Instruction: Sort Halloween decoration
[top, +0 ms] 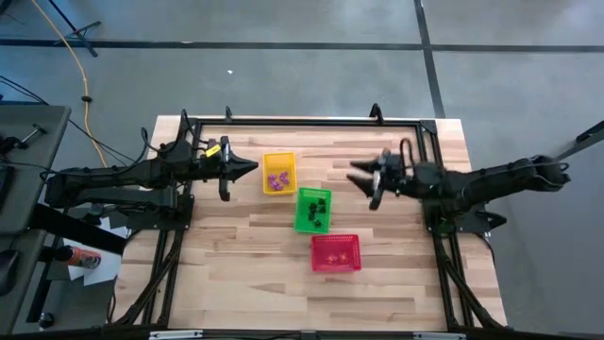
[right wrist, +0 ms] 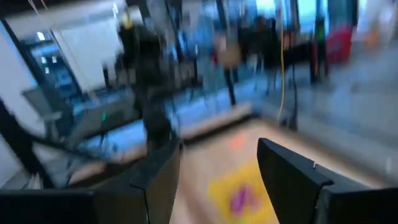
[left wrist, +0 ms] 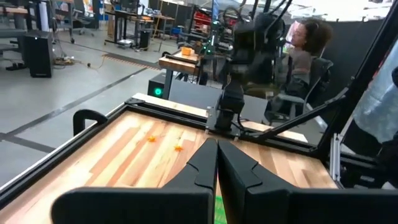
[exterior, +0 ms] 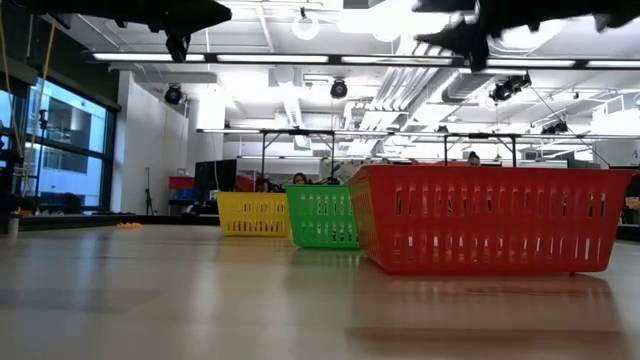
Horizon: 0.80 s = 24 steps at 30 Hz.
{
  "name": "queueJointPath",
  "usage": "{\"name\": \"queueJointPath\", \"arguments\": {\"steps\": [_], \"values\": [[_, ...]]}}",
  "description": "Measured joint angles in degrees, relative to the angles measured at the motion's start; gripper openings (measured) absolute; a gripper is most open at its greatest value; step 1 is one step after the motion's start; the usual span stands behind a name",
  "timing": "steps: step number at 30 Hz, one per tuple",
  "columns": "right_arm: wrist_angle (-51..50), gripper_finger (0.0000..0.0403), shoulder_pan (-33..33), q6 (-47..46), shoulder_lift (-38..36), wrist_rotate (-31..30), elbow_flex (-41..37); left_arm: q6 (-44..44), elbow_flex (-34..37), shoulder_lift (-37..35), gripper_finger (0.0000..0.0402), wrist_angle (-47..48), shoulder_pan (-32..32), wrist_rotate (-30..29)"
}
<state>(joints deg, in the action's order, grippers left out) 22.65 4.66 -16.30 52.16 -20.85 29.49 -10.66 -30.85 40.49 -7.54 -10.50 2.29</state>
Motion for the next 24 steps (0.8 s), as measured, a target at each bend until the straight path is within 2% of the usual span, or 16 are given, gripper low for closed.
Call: {"name": "queueJointPath", "arguments": {"steps": [3,11,14,19,20,24], "values": [[1.3,0.0209,-2.9,6.2,0.0,2.3,3.7,-2.2,0.0,0.0,0.0,-0.1,0.0,-0.1],[-13.5,0.0199,-8.0,10.1,0.4,16.3,10.6,-2.8,0.0,0.0,0.0,-0.1,0.0,-0.2],[-14.3,0.0153,-8.0,12.4,0.4,17.9,11.0,-2.8,0.0,0.0,0.0,-0.1,0.0,-0.2],[-14.3,0.0021,-8.0,12.7,0.4,18.3,11.0,-2.7,0.0,0.0,0.0,0.0,0.0,-0.2],[-14.3,0.0012,-8.0,12.7,0.4,18.4,11.0,-2.7,0.0,0.0,0.0,0.0,0.0,-0.2],[-14.3,0.0028,-8.0,12.3,0.4,18.4,11.0,-2.7,0.0,0.0,0.0,0.0,0.0,-0.2]]}}
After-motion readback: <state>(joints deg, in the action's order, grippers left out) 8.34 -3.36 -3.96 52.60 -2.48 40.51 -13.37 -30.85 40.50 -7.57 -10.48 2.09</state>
